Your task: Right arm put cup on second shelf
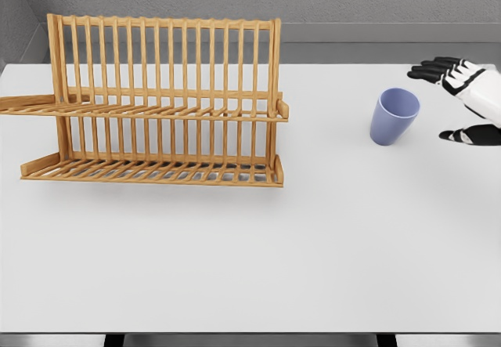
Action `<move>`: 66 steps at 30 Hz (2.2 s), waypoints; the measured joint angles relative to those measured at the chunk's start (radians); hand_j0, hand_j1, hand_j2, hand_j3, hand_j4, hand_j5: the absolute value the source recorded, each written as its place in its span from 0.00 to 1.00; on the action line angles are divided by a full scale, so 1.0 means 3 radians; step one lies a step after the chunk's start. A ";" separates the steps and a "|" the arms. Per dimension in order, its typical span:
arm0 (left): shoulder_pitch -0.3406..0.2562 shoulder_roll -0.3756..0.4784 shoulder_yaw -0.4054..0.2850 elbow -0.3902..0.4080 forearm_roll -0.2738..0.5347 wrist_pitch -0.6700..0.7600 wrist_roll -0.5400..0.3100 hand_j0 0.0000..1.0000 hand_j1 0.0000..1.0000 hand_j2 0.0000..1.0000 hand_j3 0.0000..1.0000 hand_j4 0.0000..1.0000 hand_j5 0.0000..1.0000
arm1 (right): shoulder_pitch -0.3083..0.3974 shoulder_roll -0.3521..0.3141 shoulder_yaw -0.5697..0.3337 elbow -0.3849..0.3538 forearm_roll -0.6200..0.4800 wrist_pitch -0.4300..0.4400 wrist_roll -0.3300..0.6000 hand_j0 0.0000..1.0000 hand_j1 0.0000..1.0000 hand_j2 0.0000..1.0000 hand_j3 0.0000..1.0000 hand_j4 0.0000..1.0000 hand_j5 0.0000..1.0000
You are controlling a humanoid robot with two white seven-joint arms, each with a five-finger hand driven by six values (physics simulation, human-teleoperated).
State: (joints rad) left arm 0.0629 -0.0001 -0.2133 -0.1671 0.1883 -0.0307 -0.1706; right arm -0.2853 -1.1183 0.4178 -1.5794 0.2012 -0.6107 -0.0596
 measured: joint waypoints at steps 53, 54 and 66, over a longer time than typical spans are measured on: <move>0.0000 0.0000 0.0000 0.0000 0.0000 0.0000 0.0000 1.00 1.00 1.00 1.00 1.00 1.00 | -0.2045 0.1046 0.1221 0.1772 0.0005 0.0173 0.2236 1.00 1.00 1.00 1.00 1.00 1.00; 0.0000 0.0000 0.0000 0.0000 0.0000 0.0000 0.0000 1.00 1.00 1.00 1.00 1.00 1.00 | -0.2050 0.1064 0.1229 0.1798 0.0017 0.0173 0.2236 1.00 1.00 1.00 1.00 1.00 1.00; 0.0000 0.0000 0.0000 0.0000 0.0000 0.0000 0.0000 1.00 1.00 1.00 1.00 1.00 1.00 | -0.2163 0.1233 0.1340 0.1964 0.0052 0.0161 0.2236 0.92 0.92 0.92 0.92 0.92 0.92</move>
State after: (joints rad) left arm 0.0629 -0.0001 -0.2132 -0.1671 0.1882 -0.0307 -0.1707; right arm -0.9342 -0.7483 0.8199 -0.9904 0.2167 -0.5623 0.6113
